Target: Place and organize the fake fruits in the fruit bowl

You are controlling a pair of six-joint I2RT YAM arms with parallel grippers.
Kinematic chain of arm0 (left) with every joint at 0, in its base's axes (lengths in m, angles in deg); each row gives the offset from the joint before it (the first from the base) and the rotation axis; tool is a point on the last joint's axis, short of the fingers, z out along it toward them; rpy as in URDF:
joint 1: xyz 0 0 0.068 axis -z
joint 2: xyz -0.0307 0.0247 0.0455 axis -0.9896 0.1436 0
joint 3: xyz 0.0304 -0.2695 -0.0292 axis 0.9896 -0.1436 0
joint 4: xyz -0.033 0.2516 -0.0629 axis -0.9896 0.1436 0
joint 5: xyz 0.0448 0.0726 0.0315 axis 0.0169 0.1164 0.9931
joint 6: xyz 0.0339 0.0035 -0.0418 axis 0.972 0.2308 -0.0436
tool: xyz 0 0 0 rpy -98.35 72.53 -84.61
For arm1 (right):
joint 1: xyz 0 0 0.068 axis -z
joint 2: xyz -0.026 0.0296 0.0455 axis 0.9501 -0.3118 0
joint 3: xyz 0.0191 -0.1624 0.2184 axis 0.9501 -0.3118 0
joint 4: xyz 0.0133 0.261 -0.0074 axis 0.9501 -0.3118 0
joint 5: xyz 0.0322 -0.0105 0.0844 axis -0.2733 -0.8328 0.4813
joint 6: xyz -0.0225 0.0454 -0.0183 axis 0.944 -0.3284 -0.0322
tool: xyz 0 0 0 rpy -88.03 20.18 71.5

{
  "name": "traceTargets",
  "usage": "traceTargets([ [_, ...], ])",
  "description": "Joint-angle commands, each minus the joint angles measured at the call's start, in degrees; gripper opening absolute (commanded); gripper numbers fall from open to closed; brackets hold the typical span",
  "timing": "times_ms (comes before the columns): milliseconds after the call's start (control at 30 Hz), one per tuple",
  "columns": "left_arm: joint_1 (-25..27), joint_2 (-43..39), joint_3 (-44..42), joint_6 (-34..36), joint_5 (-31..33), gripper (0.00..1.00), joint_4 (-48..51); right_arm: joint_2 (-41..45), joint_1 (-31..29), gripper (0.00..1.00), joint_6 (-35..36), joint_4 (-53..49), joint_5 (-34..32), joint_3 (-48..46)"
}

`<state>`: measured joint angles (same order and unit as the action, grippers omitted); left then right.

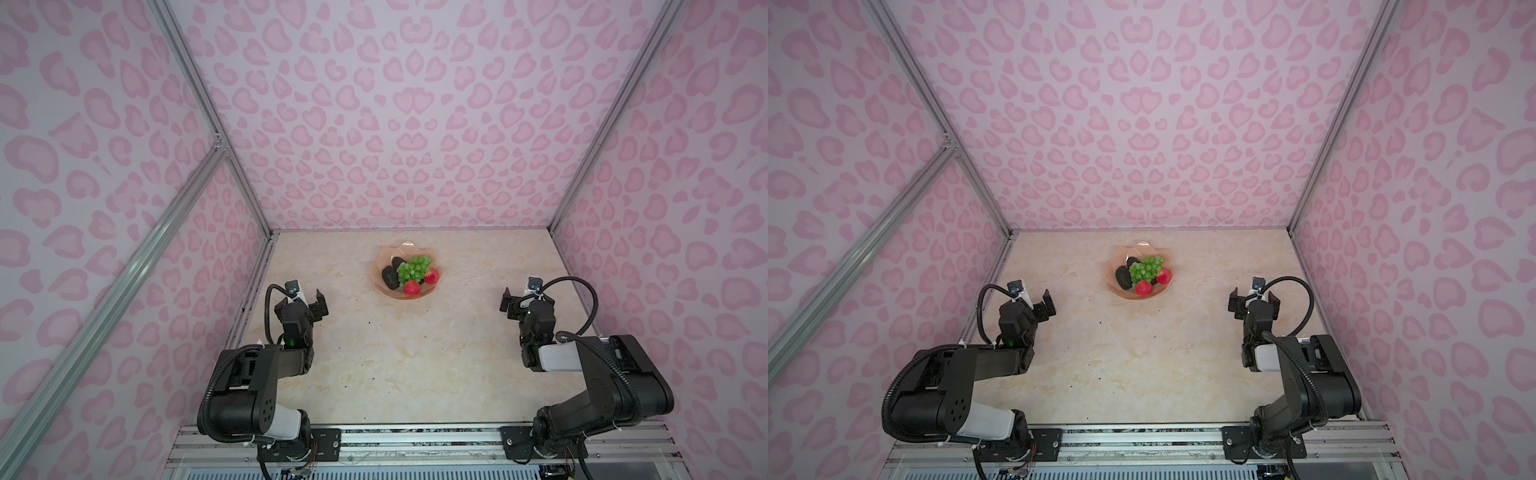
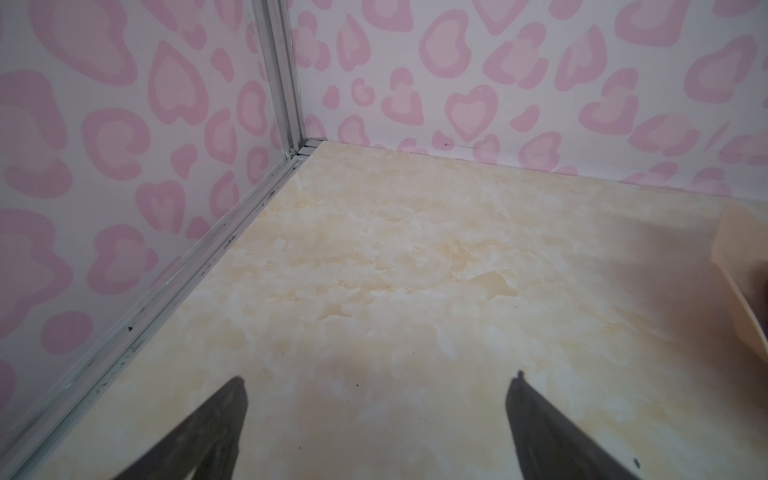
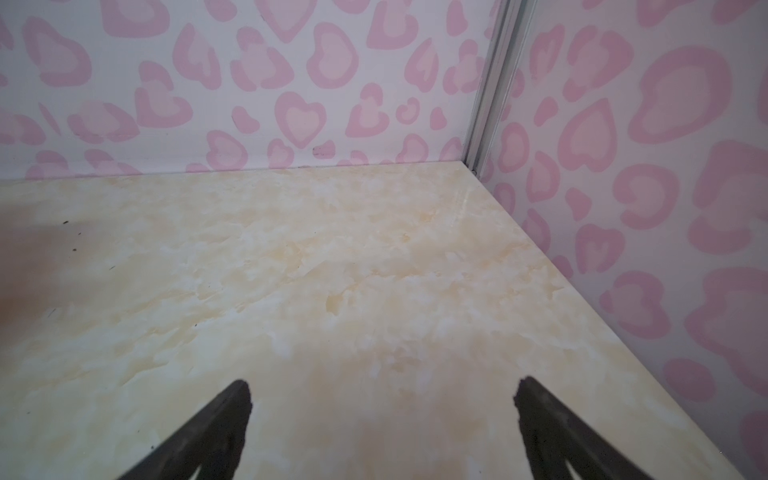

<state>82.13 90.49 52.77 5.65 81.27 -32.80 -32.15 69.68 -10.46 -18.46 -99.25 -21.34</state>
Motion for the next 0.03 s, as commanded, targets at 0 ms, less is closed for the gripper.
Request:
traceTargets([
  [0,-0.12,-0.19,-0.09,0.55,-0.10,0.98,-2.69,0.26,0.05,1.00,-1.07,-2.74,-2.71,0.16],
])
